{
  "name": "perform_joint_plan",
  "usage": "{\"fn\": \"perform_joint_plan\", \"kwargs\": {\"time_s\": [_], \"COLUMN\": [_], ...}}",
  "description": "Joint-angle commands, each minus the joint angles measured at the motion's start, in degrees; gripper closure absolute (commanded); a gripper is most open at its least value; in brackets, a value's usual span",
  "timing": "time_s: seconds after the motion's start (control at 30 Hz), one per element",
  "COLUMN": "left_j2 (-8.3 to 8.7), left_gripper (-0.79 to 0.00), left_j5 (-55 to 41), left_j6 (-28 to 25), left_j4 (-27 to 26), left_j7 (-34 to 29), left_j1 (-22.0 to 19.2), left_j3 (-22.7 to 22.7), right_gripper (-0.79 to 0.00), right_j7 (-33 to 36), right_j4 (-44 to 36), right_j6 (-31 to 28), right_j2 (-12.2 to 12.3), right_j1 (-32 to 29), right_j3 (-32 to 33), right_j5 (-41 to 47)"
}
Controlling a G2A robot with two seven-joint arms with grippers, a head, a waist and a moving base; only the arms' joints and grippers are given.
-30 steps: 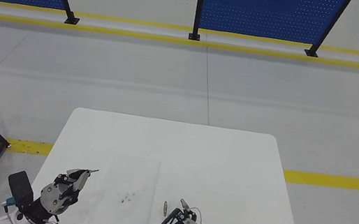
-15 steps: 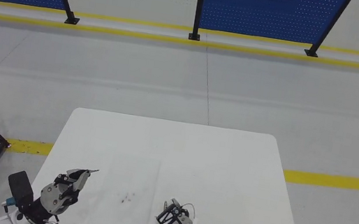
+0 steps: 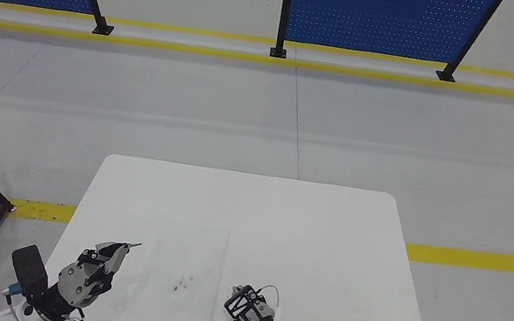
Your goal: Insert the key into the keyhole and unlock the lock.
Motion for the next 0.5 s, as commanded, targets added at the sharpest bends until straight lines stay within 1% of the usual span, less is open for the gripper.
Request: {"fn": "perform_joint_plan", "kwargs": {"time_s": [0.0,0.07,0.17,0.3,0.43,0.47], "left_j2": [0.00,-0.02,-0.21,-0.49,-0.75,-0.80], "left_gripper": [0.000,0.000,0.000,0.000,0.000,0.000], "left_j5": [0.0,-0.2,-3.0,-5.0,-8.6,-9.7], "left_j6": [0.0,0.2,0.2,-0.4,-3.4,-4.2], "left_j4": [0.0,0.0,0.0,0.3,1.6,1.9], "left_j7": [0.0,-0.2,-1.9,-1.2,0.0,-0.3], "left_j1": [0.0,-0.1,-1.3,-2.5,-4.0,-4.6], "left_j3": [0.0,0.1,1.7,4.4,7.3,8.0], "right_gripper": [0.000,0.000,0.000,0.000,0.000,0.000], "right_j7": [-0.9,-2.2,-4.9,-7.9,-9.0,-9.2], "right_j4": [-1.0,-2.9,-5.7,-9.0,-11.2,-11.6], "right_j6": [-0.5,-1.2,-4.1,-12.3,-21.0,-22.2], "right_j2": [0.2,0.5,1.1,2.1,2.9,3.0], "right_j1": [-0.3,-1.0,-2.4,-3.9,-5.3,-5.5], "right_j3": [0.9,2.5,5.7,10.3,13.6,14.2], "right_j5": [1.1,3.0,8.1,17.5,25.0,26.0]}}
